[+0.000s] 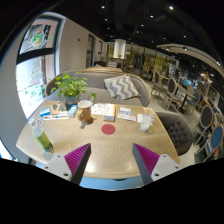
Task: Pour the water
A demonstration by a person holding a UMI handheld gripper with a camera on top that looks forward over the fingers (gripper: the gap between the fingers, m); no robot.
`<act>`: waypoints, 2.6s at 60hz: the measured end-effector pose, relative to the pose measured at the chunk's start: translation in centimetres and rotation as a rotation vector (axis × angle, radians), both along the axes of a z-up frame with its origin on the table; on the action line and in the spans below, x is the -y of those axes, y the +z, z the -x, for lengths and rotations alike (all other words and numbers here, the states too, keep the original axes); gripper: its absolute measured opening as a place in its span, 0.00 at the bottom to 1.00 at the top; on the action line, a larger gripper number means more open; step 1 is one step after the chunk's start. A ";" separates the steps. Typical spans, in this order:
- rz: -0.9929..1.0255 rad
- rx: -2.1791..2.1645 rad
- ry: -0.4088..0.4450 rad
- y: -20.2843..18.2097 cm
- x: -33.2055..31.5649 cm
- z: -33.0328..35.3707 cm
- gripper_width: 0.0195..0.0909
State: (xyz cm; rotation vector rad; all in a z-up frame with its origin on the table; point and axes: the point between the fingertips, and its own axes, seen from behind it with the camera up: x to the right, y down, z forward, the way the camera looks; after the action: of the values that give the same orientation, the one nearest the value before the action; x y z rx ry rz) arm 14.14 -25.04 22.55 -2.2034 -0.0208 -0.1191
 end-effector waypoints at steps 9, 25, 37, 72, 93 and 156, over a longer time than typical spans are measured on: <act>0.010 0.013 -0.020 -1.7 1.8 1.9 0.92; 0.064 -0.027 -0.044 -7.1 6.7 11.4 0.91; 0.086 -0.098 0.010 -10.9 7.7 23.0 0.92; -0.135 -0.103 0.042 -17.3 -10.2 33.5 0.75; -0.141 -0.077 0.053 -17.5 -10.9 33.8 0.29; -0.099 -2.104 -0.328 2.7 -39.3 31.4 0.26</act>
State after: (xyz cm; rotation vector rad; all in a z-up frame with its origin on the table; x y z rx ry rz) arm -17.22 14.24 25.21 -1.2376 1.3775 1.8618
